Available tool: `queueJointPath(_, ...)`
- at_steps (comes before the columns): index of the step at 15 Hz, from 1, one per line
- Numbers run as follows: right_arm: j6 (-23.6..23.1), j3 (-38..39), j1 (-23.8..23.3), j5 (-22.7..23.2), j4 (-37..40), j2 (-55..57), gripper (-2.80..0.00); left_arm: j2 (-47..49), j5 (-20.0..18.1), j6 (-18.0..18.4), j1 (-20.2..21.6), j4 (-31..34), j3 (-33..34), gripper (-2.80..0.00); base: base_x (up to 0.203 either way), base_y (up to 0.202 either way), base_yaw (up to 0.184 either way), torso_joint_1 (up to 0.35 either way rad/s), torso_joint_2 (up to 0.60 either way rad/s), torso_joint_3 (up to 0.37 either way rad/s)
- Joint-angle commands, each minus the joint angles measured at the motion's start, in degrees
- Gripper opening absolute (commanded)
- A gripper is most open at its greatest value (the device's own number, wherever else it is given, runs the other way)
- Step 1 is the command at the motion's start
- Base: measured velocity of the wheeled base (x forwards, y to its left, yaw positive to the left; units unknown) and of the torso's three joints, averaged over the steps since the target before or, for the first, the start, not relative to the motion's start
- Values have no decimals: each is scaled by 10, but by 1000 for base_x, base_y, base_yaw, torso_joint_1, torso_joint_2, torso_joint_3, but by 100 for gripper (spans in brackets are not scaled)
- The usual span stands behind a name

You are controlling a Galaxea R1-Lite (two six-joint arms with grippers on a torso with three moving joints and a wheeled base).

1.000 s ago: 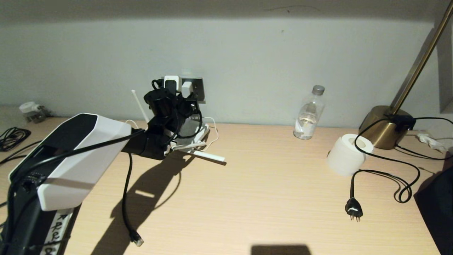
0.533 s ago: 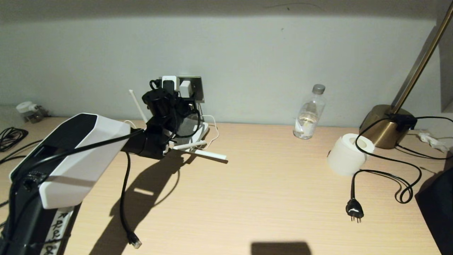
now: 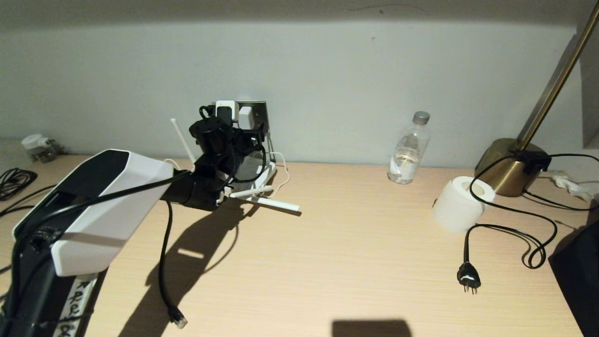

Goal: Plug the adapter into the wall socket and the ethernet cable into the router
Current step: Plug plug into socket, then pick up cable

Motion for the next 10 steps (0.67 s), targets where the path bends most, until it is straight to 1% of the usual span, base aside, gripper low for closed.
queueJointPath(1,0,0,-1,0,0,0,-280,-5,2,0,0,-3,0,0,0,0,0,0,0,0)
queueJointPath(3,0,-1,0,0,0,0,-280,-16,2,1,0,-2,3,0,0,0,0,0,0,0)
queueJointPath(4,0,-1,0,0,0,0,-280,-27,2,1,-2,-1,15,0,0,0,0,0,0,0)
queueJointPath(6,0,0,0,0,0,0,-280,-71,3,0,-4,-1,64,0,0,0,0,0,0,0)
queueJointPath(10,0,0,0,0,0,0,-280,-190,0,-4,-6,4,174,0,0,0,0,0,0,0)
